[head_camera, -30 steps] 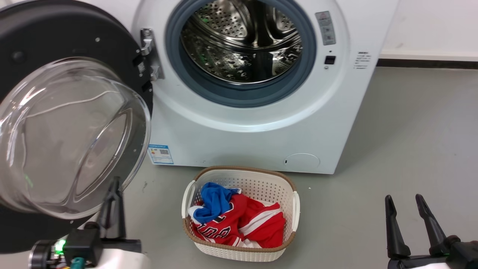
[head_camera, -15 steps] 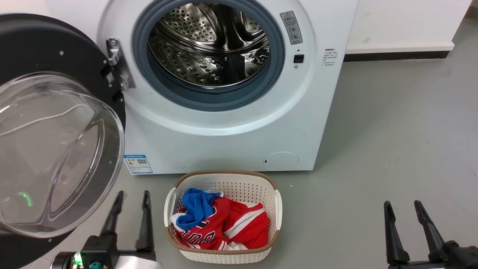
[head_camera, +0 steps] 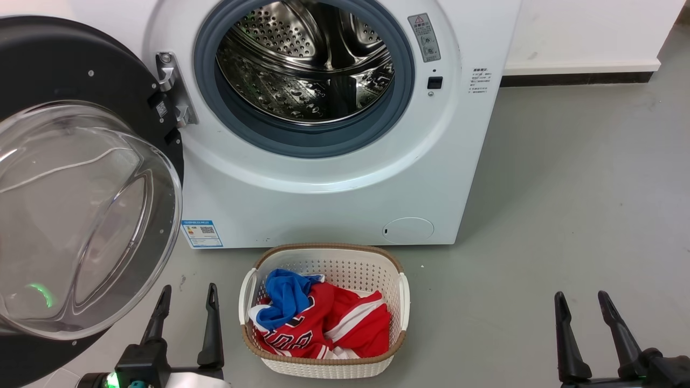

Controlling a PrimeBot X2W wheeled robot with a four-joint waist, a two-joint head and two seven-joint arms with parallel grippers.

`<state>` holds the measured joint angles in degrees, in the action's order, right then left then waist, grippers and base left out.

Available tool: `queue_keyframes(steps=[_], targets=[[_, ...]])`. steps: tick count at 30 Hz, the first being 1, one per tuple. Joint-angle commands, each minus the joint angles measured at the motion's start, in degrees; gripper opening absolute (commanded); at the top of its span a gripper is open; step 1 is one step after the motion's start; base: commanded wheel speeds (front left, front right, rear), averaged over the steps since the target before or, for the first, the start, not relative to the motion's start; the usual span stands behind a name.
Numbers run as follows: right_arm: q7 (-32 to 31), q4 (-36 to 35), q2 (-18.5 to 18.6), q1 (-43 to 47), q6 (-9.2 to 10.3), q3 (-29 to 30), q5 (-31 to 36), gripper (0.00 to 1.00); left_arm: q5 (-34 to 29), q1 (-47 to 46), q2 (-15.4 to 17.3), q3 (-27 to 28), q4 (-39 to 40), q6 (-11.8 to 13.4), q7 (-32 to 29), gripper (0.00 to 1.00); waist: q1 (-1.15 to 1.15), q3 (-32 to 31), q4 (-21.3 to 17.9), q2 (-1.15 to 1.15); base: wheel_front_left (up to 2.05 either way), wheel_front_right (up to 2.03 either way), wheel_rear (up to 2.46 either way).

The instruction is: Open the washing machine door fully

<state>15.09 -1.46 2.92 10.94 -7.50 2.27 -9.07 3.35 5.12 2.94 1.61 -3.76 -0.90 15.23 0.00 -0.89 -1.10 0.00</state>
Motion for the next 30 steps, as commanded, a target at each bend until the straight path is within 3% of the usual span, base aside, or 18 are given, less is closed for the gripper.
queue_keyframes(steps=[1,5,6,11,30], targets=[[0.1,0.1,-0.1,0.5,0.01,0.0,-0.4,1.0,0.4,0.4,-0.1,0.0,-0.1,0.3,-0.1,1.0,0.0,0.0,0.1,0.0,0.0,0.0,0.0],[0.1,0.1,-0.1,0.5,0.01,0.0,-0.5,1.0,0.7,0.4,-0.1,0.1,0.1,0.3,-0.1,1.0,0.0,-0.1,0.3,0.0,0.0,0.0,0.0],[0.0,0.1,0.0,0.0,0.0,0.0,-0.1,0.0,0.5,0.0,0.0,0.2,-0.1,0.4,0.0,0.0,0.0,-0.1,0.3,0.0,0.0,0.0,0.0],[-0.1,2.5,0.0,0.1,0.0,-0.2,-0.6,0.0,1.1,0.7,-0.1,0.3,-2.9,0.3,-0.2,0.0,0.0,-0.1,0.3,0.0,0.0,0.0,0.0],[-4.1,5.5,1.2,-4.2,0.0,-0.7,-22.3,0.0,22.7,-2.4,-0.1,1.5,-4.7,-1.4,-5.5,0.0,0.0,0.1,0.4,0.0,0.0,0.0,0.0]])
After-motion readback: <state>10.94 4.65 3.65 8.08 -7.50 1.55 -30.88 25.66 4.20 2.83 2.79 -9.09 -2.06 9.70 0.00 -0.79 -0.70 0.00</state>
